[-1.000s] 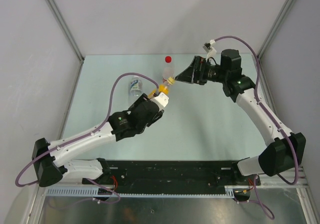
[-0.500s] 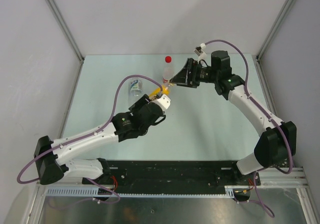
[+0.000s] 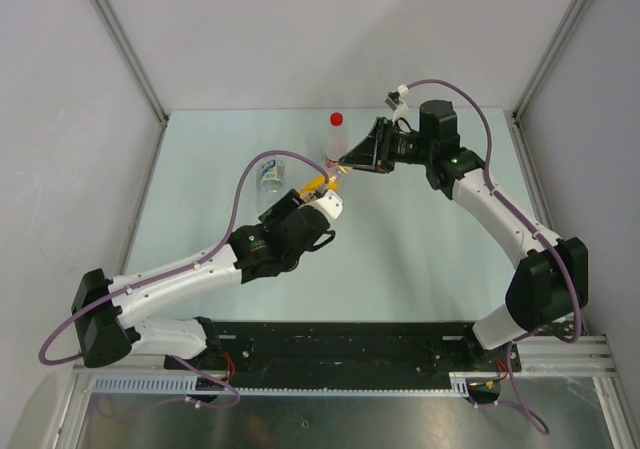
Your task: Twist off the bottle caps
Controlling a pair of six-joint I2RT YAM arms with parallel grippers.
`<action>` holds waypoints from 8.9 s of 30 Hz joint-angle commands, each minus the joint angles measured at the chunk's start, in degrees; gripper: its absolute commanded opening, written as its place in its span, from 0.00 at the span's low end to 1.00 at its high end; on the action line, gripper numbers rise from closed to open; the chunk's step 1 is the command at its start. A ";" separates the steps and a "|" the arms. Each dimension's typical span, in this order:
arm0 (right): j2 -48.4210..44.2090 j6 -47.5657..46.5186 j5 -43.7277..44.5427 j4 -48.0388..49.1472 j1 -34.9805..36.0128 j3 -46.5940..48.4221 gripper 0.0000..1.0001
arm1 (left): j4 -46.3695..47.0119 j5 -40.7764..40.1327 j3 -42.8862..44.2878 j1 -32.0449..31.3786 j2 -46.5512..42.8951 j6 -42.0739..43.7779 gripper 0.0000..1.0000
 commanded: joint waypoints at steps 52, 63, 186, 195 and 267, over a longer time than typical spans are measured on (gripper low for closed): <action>-14.94 -13.55 -25.30 18.27 5.69 0.33 0.00 | 14.83 76.78 -4.63 11.27 -20.94 -4.82 0.00; -17.25 -14.51 -27.40 19.47 5.88 0.33 0.00 | 16.21 99.22 -2.66 16.27 -17.61 -5.63 0.00; -23.08 1.42 -2.86 36.03 1.22 -12.78 0.97 | 17.11 73.94 -2.67 17.41 -17.69 -10.22 0.19; -21.23 -1.04 -1.61 34.09 5.87 -12.44 0.91 | 17.30 75.83 -1.64 17.36 -16.35 -10.48 0.20; -21.92 -30.01 60.05 12.49 -8.11 -21.00 0.00 | 18.12 56.92 -2.35 17.30 -17.52 -6.90 1.00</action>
